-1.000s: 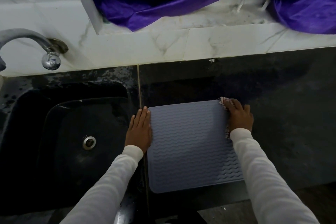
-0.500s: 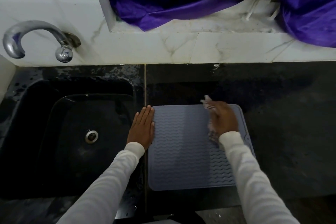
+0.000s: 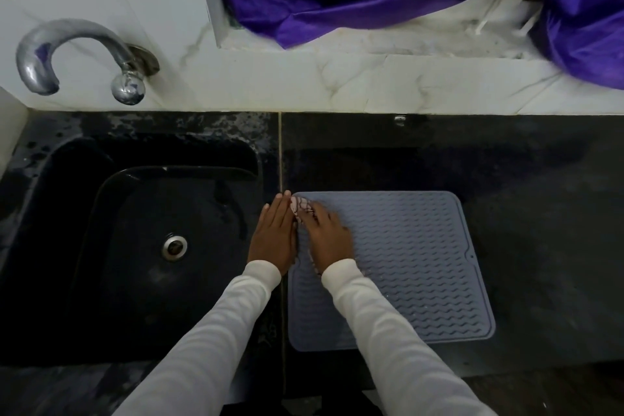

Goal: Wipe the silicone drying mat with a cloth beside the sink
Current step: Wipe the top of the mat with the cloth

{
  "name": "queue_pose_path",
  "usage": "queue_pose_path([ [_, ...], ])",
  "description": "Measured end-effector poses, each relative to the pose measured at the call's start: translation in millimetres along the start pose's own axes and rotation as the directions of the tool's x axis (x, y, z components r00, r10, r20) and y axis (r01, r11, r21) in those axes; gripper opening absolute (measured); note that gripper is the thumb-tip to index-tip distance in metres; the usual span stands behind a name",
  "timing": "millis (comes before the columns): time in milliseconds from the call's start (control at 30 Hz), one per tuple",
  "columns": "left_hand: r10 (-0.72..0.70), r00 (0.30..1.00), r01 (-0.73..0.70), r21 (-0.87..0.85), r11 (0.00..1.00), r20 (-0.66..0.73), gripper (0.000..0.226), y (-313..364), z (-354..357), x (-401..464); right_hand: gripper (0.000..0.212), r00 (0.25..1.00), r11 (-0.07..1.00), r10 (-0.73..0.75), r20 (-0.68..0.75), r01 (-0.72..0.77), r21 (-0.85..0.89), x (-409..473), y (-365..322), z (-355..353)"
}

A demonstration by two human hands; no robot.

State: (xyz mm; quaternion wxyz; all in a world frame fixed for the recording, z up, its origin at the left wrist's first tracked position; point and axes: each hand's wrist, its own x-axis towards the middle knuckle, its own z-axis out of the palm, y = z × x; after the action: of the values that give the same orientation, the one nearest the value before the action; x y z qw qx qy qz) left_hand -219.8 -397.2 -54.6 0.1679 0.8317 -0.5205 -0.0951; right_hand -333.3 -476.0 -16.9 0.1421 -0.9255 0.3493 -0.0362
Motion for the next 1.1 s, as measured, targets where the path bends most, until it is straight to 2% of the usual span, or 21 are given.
queue_pose_path([
  [67,-0.003,1.0,0.003,0.041,0.999,-0.006,0.055,0,1,-2,0.079,0.999,1.0,-0.012,0.049,0.013,-0.021,3,5,-6],
  [200,-0.01,0.997,0.002,0.102,0.995,0.08,0.07,1,1,-2,0.066,0.998,1.0,0.006,0.068,-0.004,-0.028,-4,39,-18],
  [367,-0.018,0.996,0.007,0.131,0.991,0.083,0.06,0,-3,-1,0.055,0.984,0.983,0.179,0.022,-0.178,-0.055,-17,105,-40],
  [500,-0.013,0.997,0.002,0.134,0.991,0.077,0.062,0,-2,-1,0.051,0.954,0.954,0.298,-0.026,-0.298,-0.025,-27,157,-61],
  [633,-0.023,0.997,0.013,0.132,0.991,0.071,0.062,0,-2,-1,0.051,0.921,0.908,0.388,-0.029,-0.388,-0.158,-36,210,-86],
  [733,-0.029,0.995,0.016,0.14,0.99,0.091,0.06,0,-1,0,0.044,0.885,0.868,0.463,-0.057,-0.465,-0.176,-39,243,-100],
  [900,-0.051,0.994,0.035,0.154,0.987,0.099,0.07,4,-3,0,0.039,0.868,0.852,0.488,-0.09,-0.496,-0.165,-35,256,-95],
  [1100,-0.041,0.995,0.025,0.162,0.987,0.093,0.065,8,-6,0,0.036,0.864,0.855,0.492,-0.105,-0.502,-0.126,-30,253,-96],
])
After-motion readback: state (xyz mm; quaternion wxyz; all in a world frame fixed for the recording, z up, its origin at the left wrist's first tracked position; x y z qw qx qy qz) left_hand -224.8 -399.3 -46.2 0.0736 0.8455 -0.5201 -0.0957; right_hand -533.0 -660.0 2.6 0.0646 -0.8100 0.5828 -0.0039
